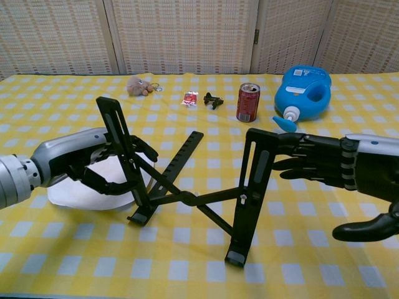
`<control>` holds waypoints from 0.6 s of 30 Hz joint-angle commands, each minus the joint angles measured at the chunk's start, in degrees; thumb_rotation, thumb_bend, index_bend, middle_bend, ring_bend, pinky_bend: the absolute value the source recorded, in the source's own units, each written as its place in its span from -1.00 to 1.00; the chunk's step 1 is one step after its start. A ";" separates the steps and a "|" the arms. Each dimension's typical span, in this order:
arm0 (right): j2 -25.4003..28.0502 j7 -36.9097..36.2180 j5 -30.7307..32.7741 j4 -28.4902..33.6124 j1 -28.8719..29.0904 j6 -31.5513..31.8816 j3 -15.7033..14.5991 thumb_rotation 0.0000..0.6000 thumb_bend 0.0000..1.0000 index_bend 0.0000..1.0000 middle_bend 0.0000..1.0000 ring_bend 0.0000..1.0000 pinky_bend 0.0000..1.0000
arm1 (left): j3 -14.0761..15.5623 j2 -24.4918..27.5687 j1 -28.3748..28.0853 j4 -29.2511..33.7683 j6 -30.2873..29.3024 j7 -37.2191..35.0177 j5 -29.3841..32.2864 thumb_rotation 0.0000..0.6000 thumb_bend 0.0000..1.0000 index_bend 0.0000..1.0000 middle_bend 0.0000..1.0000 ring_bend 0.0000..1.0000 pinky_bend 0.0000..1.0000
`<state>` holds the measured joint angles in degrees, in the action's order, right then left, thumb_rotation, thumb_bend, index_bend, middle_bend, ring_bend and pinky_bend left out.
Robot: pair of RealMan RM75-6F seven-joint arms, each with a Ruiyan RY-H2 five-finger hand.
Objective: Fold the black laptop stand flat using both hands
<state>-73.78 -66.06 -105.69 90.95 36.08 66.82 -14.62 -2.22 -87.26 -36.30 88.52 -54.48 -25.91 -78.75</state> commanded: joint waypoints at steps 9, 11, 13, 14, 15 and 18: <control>-4.88 11.76 7.38 5.73 1.06 -4.55 5.82 1.00 -0.52 -1.00 -1.00 -0.97 -1.00 | -0.43 3.30 2.08 2.60 -4.50 4.08 -2.33 1.00 -0.19 -0.71 -0.72 -0.98 -1.00; -5.94 14.31 9.52 6.56 0.77 -4.99 7.16 1.00 -0.52 -1.00 -1.00 -0.97 -1.00 | -0.47 3.95 2.56 2.88 -5.65 5.05 -2.93 1.00 -0.19 -0.71 -0.73 -0.98 -1.00; -6.76 16.44 11.71 7.31 0.47 -5.36 8.39 1.00 -0.52 -1.00 -1.00 -0.97 -1.00 | -0.55 4.53 2.94 3.18 -6.60 5.58 -3.48 1.00 -0.19 -0.72 -0.73 -0.99 -1.00; -7.24 18.05 13.16 7.70 0.20 -5.50 9.19 1.00 -0.52 -1.00 -1.00 -0.97 -1.00 | -0.59 4.95 3.15 3.41 -7.07 5.79 -3.77 1.00 -0.19 -0.72 -0.73 -0.99 -1.00; -7.62 19.23 14.32 7.97 -0.02 -5.55 9.80 1.00 -0.52 -1.00 -1.00 -0.97 -1.00 | -0.62 5.27 3.30 3.55 -7.40 5.91 -3.99 1.00 -0.19 -0.72 -0.73 -0.99 -1.00; -8.28 21.46 17.64 8.61 -0.48 -6.08 11.53 1.00 -0.52 -1.00 -1.00 -0.98 -1.00 | -0.66 6.00 3.62 3.69 -8.03 5.64 -4.62 1.00 -0.19 -0.72 -0.73 -0.98 -1.00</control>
<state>-81.15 -46.32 -90.16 98.72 36.13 61.31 -4.64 -2.85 -81.36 -32.75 92.14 -62.42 -20.18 -83.29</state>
